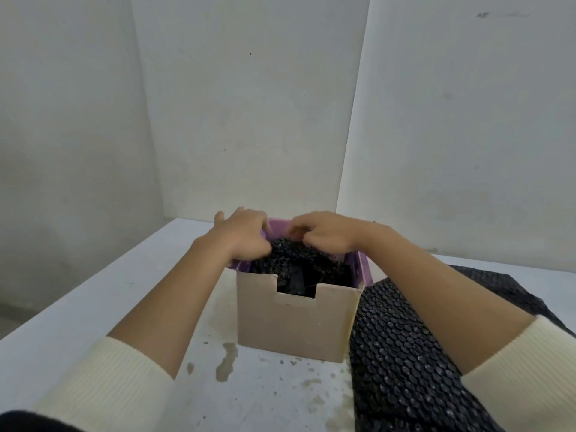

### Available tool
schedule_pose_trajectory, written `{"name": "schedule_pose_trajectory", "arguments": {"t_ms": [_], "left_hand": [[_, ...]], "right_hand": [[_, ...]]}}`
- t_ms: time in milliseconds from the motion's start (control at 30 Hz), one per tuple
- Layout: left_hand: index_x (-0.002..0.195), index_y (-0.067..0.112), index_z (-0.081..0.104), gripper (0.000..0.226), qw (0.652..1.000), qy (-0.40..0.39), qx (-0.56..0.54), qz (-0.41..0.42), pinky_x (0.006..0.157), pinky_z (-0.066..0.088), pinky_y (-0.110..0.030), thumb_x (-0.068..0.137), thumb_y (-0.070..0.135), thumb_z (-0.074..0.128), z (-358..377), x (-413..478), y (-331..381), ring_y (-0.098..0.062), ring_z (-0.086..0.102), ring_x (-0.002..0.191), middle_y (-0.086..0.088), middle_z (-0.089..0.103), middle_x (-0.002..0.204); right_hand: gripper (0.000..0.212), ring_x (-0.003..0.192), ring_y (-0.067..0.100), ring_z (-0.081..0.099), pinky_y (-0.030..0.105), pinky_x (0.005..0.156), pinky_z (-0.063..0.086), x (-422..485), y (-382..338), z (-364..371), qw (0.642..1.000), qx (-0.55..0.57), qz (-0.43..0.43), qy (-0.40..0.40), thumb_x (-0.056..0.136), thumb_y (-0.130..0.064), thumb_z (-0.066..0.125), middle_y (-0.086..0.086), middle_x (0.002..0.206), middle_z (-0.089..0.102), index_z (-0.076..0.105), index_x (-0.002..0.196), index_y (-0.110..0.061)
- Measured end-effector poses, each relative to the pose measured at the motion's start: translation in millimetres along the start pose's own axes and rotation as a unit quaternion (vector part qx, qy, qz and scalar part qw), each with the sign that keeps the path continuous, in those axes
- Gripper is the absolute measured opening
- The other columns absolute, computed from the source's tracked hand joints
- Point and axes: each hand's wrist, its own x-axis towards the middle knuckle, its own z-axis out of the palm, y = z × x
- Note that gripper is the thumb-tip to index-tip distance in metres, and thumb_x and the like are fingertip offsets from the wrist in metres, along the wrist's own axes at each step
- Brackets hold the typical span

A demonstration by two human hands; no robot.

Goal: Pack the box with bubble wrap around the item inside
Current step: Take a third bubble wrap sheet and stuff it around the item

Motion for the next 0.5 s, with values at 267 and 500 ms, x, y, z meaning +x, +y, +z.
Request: {"name": "schedule_pose_trajectory", "arguments": {"t_ms": [267, 500], "left_hand": [[0.146, 0.025, 0.028, 0.066, 0.97, 0.025, -0.241, -0.025, 0.113, 0.028, -0.035, 0.084, 0.001, 0.029, 26, 11, -13, -0.021, 0.032, 0.14, -0.001, 0.031, 0.154], [0.146, 0.024, 0.026, 0.061, 0.961, 0.036, -0.273, -0.029, 0.117, 0.02, -0.033, 0.089, 0.004, 0.027, 32, 12, -13, -0.018, 0.025, 0.143, 0.004, 0.026, 0.155]], "right_hand": [[0.058, 0.127, 0.022, 0.044, 0.042, 0.1, 0.043, 30, -5, 29, 0.977, -0.008, 0.076, -0.197, 0.079, -0.044, 0.061, -0.007, 0.142, 0.043, 0.045, 0.135, -0.038], [0.051, 0.137, 0.032, 0.028, 0.047, 0.112, 0.026, 43, -8, 55, 0.967, -0.147, 0.048, -0.201, 0.09, -0.05, 0.045, 0.004, 0.151, 0.029, 0.042, 0.138, -0.035]]}}
